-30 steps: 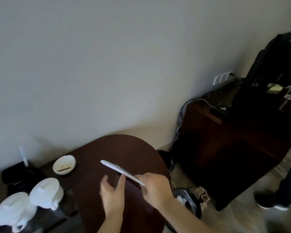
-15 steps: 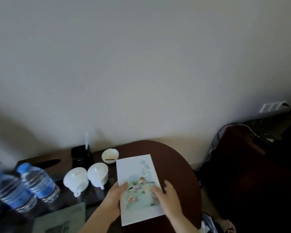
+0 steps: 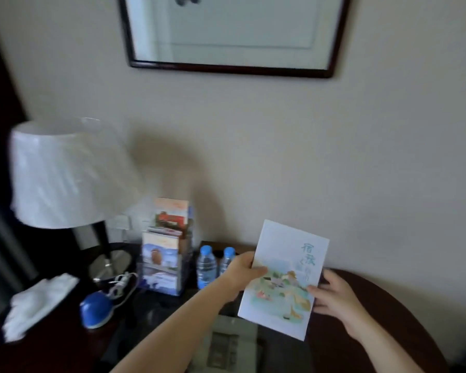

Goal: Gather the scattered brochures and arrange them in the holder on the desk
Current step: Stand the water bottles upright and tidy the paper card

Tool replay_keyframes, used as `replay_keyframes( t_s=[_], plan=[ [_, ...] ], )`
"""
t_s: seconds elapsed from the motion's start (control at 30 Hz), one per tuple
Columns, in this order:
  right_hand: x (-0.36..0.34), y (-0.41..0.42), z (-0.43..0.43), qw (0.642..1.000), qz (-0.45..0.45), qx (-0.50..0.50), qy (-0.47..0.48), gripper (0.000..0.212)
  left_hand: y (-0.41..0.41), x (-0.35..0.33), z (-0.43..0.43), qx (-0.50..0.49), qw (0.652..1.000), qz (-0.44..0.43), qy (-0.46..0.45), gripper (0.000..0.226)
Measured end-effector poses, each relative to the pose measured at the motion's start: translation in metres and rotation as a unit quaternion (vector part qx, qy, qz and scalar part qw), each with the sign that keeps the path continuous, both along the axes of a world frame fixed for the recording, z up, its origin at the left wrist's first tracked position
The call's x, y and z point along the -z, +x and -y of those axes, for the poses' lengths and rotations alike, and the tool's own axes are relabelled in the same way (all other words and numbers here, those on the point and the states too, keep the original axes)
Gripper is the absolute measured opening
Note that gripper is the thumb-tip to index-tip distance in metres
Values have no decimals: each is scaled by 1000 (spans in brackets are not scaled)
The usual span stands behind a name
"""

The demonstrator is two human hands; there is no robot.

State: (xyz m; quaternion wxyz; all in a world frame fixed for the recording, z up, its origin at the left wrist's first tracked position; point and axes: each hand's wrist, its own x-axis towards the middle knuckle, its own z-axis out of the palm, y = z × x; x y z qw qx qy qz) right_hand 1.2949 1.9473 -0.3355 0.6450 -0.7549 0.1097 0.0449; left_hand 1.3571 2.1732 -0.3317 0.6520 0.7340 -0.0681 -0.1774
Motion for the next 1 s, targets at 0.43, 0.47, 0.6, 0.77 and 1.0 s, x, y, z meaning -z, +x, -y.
replay_keyframes(
  t_s=[0.43,0.47,0.6,0.77,1.0],
  plan=[
    [-5,66,-271,996,55,-22,-62,22,36,-12,-268,-75,955,156,239,3],
    [-2,75,-280,995,61,-16,-79,22,42,-9,-278,-83,948,165,261,7],
    [10,116,-310,970,121,8,-210,14,77,12,-307,-141,923,182,309,21],
    [36,177,-328,936,160,15,-314,14,116,65,-317,-186,913,156,327,31],
    [74,226,-350,937,186,37,-294,11,170,110,-317,-246,888,144,361,31]
  ],
)
